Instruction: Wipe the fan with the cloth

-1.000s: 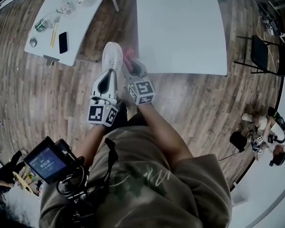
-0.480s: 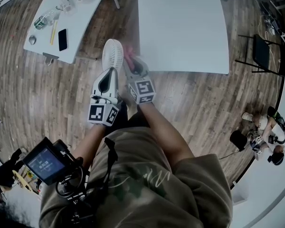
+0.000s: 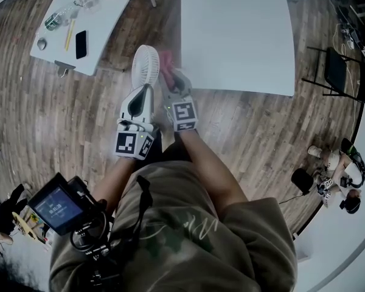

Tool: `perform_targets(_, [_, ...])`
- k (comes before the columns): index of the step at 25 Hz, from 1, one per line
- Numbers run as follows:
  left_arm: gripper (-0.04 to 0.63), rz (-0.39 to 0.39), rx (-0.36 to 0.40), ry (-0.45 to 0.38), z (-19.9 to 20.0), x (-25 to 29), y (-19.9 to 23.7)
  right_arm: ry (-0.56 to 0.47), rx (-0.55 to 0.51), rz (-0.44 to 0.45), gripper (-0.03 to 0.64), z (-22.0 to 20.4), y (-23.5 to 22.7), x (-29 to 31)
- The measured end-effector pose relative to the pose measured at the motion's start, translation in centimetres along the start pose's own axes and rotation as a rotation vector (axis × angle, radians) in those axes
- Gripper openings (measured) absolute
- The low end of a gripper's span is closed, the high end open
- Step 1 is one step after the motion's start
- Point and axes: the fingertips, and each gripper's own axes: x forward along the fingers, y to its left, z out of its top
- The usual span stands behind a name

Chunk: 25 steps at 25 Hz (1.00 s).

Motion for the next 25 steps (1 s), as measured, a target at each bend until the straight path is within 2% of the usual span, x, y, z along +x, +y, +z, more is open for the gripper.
perform_targets(2, [0.02, -0.011, 0.022, -0.007, 0.1, 0.0, -0.3, 0.003, -0.013, 0.005, 0.101, -0.1, 0.1, 0.2])
perform_targets(13, [0.02, 0.011, -0.025, 0.008, -0.5, 0.5, 0.0, 0.014, 0.028, 0.003, 0.101, -0.7, -0.6, 0.1])
perform_targets(25, [0.02, 0.025, -0.043, 0.018, -0.7, 0.8, 0.5, 0.043, 0.014, -0.006, 0.103, -1.5, -1.2, -0.1])
